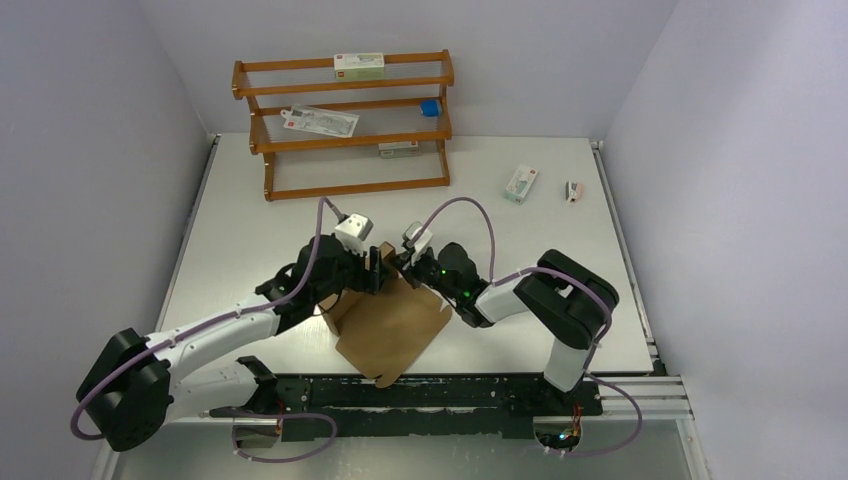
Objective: Fold the paper box
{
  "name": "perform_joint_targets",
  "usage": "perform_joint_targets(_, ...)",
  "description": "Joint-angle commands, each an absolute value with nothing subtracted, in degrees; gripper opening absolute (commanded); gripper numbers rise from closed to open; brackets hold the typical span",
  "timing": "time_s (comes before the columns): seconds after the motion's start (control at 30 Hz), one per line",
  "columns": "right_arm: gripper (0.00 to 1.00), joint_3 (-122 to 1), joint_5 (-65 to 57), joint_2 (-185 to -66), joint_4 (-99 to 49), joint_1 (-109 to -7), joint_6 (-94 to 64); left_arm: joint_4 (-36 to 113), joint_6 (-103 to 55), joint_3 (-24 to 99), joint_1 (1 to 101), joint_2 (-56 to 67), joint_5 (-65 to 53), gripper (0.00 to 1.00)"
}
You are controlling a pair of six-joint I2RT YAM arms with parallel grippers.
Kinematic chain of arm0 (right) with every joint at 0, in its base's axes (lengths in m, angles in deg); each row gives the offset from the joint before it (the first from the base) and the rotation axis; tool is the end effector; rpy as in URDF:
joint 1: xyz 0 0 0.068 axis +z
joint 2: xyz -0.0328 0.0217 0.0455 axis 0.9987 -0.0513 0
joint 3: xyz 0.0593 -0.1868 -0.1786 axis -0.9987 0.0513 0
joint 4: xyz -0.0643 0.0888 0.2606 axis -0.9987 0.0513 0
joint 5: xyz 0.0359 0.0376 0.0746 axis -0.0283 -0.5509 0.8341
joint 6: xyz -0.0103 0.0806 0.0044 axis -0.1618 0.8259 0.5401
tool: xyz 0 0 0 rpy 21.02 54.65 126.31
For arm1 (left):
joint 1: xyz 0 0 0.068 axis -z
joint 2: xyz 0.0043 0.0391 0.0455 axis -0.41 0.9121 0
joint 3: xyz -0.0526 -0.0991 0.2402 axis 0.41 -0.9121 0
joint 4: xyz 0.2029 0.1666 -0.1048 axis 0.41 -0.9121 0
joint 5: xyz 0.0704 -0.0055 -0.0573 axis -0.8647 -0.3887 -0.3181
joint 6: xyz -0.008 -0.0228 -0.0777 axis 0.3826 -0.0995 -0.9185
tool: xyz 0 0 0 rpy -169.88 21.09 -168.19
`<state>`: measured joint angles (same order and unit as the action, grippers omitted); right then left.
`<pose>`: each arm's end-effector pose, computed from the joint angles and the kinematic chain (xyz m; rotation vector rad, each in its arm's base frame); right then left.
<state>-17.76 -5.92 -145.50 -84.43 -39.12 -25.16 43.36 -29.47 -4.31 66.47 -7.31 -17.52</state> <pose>0.2399 0.2765 0.1130 -0.8402 1.5780 0.6565 0.2178 -0.1928 0.1878 0.4056 2.0208 -0.6038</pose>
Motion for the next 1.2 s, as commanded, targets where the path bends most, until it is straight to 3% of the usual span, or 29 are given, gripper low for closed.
perform_joint_targets(0.0, 0.08, -16.8, -11.0, -147.2, -88.1, -38.1, -25.0, 44.3, -31.1, -1.1, 66.7, -6.0, -13.2, 0.70)
perform_joint_targets(0.33, 0.07, -16.2, -18.9, -148.4, -90.4, -37.0, -23.3, 42.9, -34.9, 1.8, 66.7, -3.8, -6.3, 0.70)
perform_joint_targets(0.97, 0.03, -16.1, -24.7, -149.3, -92.0, -36.4, -17.3, 38.7, -39.0, 3.4, 66.5, -3.7, -6.5, 0.70)
perform_joint_targets(1.17, 0.13, -15.9, -22.5, -147.7, -91.1, -36.3, -16.9, 35.0, -38.0, 4.9, 66.5, -3.5, -11.4, 0.70)
